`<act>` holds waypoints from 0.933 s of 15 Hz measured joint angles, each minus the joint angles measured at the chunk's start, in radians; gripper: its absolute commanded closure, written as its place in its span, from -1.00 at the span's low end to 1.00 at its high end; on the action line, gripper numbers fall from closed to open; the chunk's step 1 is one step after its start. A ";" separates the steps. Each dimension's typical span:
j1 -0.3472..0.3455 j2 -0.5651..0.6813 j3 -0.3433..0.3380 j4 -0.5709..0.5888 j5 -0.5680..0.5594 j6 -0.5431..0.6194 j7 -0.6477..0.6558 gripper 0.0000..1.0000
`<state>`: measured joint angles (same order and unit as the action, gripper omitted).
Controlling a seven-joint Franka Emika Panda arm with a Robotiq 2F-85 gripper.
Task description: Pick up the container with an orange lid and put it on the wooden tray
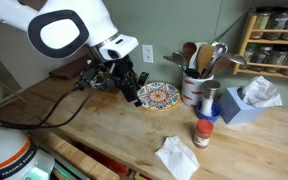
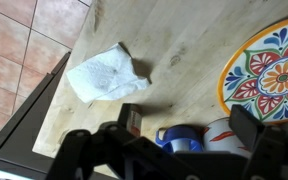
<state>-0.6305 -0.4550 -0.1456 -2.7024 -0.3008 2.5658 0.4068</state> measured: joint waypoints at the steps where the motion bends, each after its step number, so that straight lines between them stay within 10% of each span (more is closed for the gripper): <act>1: 0.000 0.000 0.000 0.002 0.000 0.000 0.001 -1.00; 14: 0.004 0.426 -0.110 0.355 0.074 0.065 0.015 -1.00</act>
<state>-0.6267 -0.0290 -0.2554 -2.3479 -0.2265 2.6309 0.4214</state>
